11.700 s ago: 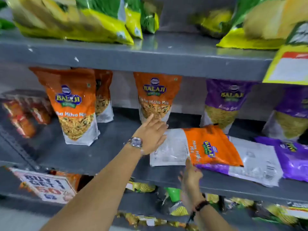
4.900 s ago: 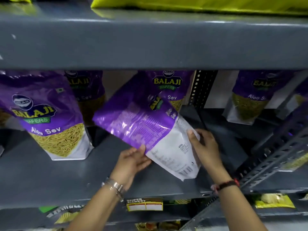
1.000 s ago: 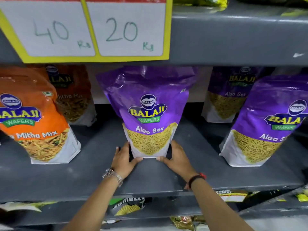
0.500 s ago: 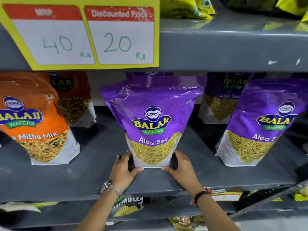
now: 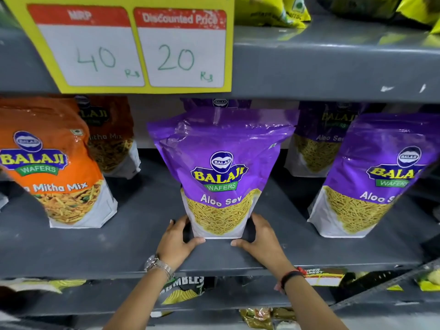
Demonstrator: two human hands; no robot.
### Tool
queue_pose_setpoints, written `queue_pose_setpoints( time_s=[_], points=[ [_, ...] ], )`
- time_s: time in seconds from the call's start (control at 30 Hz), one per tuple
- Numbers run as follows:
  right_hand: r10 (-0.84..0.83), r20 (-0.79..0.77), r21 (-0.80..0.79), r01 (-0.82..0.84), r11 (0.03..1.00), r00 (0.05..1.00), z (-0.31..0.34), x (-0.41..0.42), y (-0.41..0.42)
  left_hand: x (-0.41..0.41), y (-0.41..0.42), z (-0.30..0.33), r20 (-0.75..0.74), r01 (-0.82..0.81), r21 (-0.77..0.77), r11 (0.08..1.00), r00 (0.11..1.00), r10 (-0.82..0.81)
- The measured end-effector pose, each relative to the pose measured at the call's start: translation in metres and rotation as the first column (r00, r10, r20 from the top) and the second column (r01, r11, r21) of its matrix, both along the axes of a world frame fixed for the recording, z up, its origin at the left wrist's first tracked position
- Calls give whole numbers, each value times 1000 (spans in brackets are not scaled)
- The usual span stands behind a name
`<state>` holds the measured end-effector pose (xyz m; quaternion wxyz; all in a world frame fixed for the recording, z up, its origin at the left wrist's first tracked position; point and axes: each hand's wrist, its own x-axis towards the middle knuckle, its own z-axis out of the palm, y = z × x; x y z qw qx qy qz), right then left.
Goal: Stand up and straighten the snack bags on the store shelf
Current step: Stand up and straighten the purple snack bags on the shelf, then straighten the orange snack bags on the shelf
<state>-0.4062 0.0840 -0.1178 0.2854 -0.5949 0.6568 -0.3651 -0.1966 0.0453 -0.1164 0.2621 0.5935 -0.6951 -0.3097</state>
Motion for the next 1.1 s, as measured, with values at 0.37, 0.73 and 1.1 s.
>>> queue_pose_setpoints(
  time_s=[0.37, 0.73, 1.1],
  points=[
    [-188, -297, -682, -70, 728, 936, 35, 63, 39, 64, 32, 14, 62, -84, -454, 887, 990, 125],
    [221, -173, -222, -256, 941, 960, 20, 250, -54, 263, -34, 16, 150, -166, -408, 898, 958, 246],
    [138, -229, -53, -154, 987, 964, -6, 290, -94, 291, -89, -2, -44, -80, 59, 995, 996, 82]
  ],
)
